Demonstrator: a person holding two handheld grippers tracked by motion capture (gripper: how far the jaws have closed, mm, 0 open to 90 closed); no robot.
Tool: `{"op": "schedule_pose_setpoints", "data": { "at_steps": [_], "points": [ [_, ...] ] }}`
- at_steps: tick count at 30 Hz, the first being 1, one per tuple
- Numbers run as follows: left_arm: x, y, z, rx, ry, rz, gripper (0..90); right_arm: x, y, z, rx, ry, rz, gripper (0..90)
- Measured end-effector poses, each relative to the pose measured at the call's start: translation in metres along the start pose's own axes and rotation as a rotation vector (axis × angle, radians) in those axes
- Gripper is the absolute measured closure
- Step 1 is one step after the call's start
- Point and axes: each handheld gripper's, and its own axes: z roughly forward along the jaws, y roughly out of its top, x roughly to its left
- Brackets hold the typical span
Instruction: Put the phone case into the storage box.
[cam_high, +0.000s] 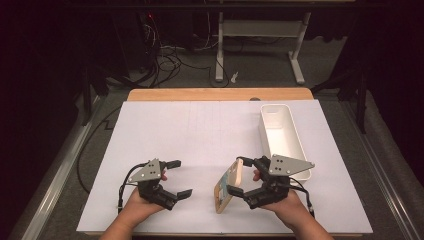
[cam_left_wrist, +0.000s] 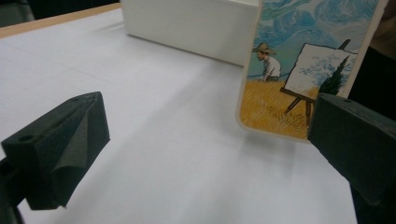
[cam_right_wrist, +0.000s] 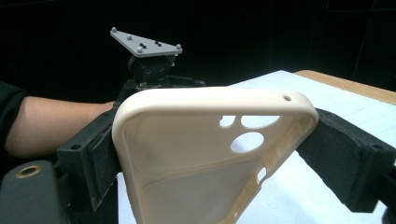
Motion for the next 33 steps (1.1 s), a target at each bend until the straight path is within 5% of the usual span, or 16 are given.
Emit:
{"op": "schedule_pose_setpoints", "data": {
  "at_steps": [21, 33],
  "points": [
    [0.006, -0.016, -0.033, -0.022, 0.230, -0.026, 0.2, -0.003, 0.000, -0.007, 0.010, -0.076, -0.033, 11.6],
    [0.006, -0.020, -0.034, -0.041, 0.262, -0.045, 0.3, -0.008, 0.002, -0.018, -0.011, -0.153, -0.051, 11.5]
  ]
}}
